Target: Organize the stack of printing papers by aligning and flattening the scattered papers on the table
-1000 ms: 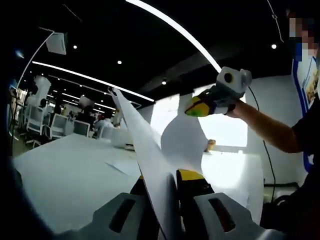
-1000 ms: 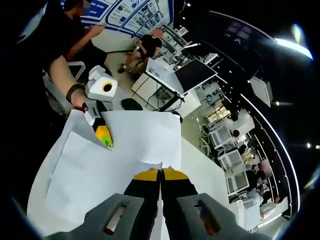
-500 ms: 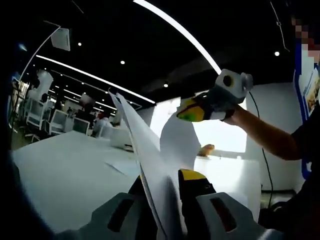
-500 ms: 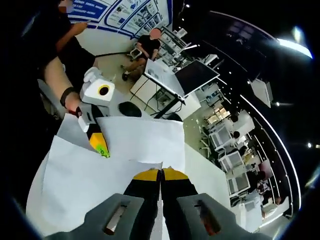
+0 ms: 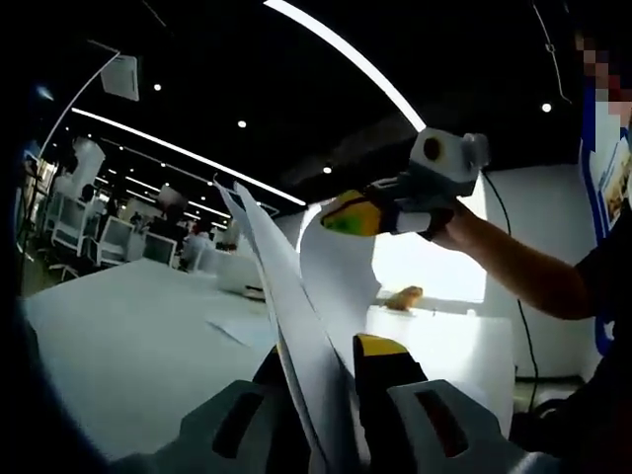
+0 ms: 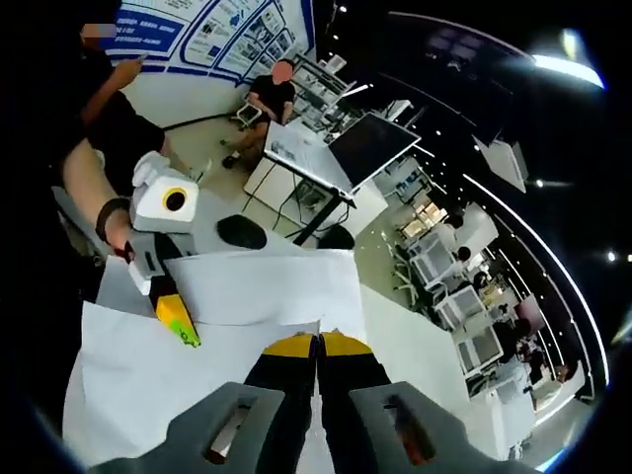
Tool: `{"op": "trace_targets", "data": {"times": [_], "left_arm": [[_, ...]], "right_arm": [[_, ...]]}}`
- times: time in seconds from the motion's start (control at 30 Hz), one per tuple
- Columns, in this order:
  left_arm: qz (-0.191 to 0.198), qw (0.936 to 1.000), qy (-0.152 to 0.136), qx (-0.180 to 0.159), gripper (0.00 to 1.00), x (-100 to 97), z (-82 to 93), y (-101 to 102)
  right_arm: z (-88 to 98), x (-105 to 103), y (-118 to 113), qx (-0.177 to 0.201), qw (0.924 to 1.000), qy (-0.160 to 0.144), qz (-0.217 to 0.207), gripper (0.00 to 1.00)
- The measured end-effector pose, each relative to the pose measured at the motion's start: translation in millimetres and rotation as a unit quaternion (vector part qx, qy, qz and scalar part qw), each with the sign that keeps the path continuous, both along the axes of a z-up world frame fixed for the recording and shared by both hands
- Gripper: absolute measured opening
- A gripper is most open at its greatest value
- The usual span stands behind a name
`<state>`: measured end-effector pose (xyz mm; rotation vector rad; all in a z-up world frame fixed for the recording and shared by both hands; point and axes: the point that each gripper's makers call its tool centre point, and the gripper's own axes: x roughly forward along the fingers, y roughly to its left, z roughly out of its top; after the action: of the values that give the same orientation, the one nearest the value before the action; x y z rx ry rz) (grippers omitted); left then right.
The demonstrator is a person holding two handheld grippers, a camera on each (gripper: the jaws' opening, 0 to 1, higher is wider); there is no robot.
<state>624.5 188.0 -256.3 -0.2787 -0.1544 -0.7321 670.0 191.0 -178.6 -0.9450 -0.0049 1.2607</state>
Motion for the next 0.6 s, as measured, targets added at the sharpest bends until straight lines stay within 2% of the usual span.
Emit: {"op": "trace_targets", "data": {"times": [0.6], "left_arm": [[-0.003,0.9998,-0.005,-0.016,0.18,-2.5,3.3,2.5]], "right_arm": [[3.2,-7.6,28.2,0.046,0.9963,0.064,-0.035,0.00]]}}
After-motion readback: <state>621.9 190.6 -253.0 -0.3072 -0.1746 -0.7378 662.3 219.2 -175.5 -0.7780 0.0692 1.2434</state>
